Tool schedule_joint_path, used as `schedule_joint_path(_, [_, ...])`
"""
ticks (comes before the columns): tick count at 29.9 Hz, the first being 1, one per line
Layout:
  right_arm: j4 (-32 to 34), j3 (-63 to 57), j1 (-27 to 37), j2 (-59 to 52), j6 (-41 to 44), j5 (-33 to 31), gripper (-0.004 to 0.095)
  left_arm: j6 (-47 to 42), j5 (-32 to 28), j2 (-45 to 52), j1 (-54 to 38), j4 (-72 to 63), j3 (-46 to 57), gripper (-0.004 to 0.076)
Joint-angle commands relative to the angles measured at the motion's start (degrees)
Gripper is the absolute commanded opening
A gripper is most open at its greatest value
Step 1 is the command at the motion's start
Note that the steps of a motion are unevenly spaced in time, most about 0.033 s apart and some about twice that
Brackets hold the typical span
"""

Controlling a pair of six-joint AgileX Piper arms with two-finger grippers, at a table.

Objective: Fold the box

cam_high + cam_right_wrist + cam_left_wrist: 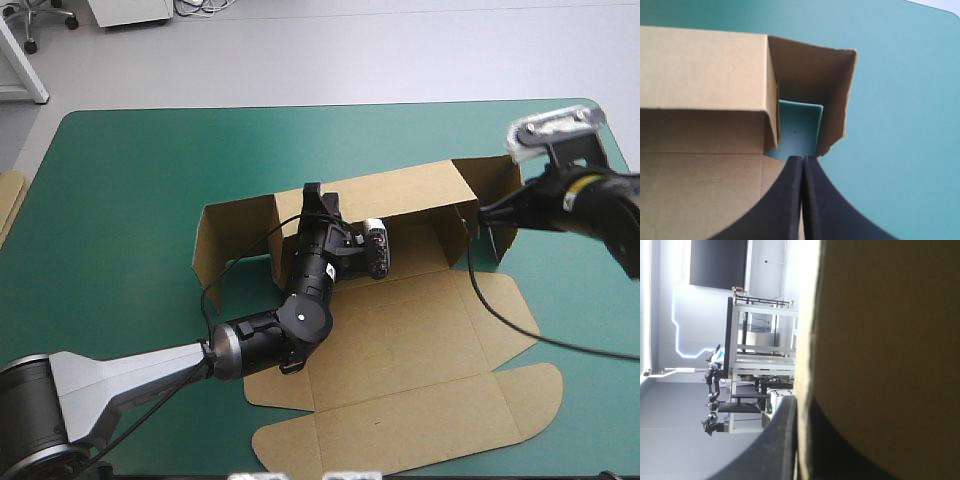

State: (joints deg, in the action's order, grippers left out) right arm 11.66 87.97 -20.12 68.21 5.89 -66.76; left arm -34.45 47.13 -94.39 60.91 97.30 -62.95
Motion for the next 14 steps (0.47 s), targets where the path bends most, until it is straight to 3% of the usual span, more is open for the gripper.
schedule_joint_path(1, [-2.8, 14.2, 1.6, 8.0, -5.0, -4.4, -0.0020, -0.6, 0.7, 2.4, 0.3, 6.9, -1.3, -0.0010])
schedule_joint_path(6, [-16.5, 26.9, 12.7, 18.4, -9.2, -4.6, -0.0020, -1.2, 0.9, 2.4, 0.3, 5.4, -1.3, -0.0010])
schedule_joint_path(14, [-45.4, 27.7, 36.1, 29.3, -21.9, -4.0, -0.0020, -1.2, 1.2, 2.4, 0.3, 3.9, -1.3, -0.0010])
